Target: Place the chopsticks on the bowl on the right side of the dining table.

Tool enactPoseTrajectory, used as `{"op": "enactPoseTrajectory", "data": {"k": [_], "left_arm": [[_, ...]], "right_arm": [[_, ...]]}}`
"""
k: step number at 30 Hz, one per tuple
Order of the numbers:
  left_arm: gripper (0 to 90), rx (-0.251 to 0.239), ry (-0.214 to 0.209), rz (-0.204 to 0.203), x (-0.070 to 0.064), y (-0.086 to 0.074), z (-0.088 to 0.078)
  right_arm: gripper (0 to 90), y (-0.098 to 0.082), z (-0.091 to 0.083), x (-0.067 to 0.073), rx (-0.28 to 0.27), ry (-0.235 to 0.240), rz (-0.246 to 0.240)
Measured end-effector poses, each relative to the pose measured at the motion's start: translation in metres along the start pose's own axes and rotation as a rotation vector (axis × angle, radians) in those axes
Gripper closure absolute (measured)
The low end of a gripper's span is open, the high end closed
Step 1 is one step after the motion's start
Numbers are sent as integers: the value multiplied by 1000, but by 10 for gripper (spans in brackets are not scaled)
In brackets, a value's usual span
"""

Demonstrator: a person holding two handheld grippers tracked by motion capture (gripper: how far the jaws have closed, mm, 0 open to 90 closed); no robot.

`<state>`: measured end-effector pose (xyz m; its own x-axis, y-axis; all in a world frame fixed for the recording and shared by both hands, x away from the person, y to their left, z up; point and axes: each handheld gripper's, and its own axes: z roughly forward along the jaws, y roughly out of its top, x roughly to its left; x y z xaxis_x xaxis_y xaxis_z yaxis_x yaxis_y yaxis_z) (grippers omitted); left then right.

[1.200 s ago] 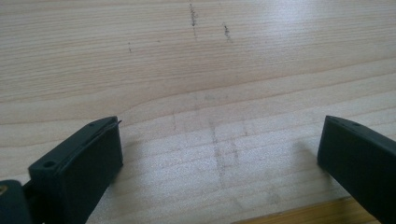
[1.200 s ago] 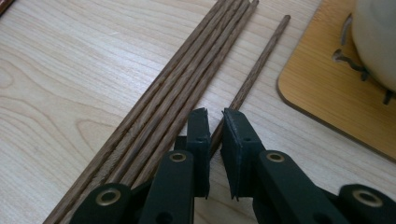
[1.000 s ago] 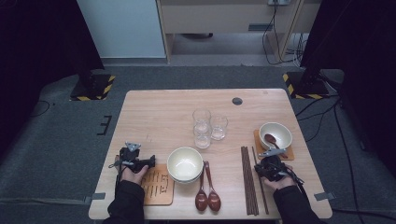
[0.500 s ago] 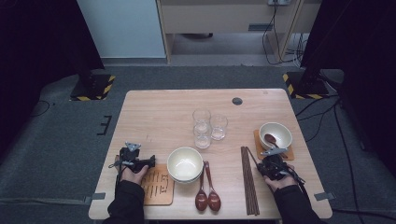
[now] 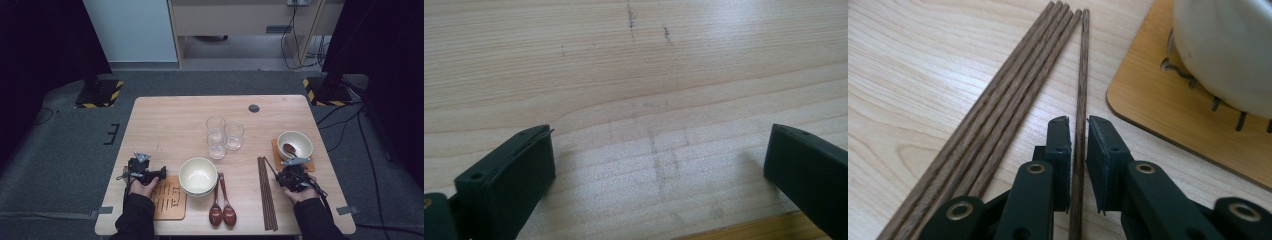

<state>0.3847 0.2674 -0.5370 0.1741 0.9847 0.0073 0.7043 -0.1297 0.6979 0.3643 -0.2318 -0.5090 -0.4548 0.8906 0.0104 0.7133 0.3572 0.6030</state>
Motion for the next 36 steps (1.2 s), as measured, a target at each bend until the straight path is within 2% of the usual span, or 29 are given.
{"op": "enactPoseTrajectory", "data": {"k": [6,14,24,31,36], "left_arm": [[0,0,0,0,0,0,0],[0,0,0,0,0,0,0],[0,0,0,0,0,0,0],[0,0,0,0,0,0,0],[0,0,0,0,0,0,0]], "right_arm": [[749,-4,-12,-2,-42,25,10],[738,-12,-25,-4,-62,23,21],[756,-22,-25,-6,-34,31,41],[770,-26,-21,-5,10,36,27],[790,-27,-20,-6,18,32,28]]}}
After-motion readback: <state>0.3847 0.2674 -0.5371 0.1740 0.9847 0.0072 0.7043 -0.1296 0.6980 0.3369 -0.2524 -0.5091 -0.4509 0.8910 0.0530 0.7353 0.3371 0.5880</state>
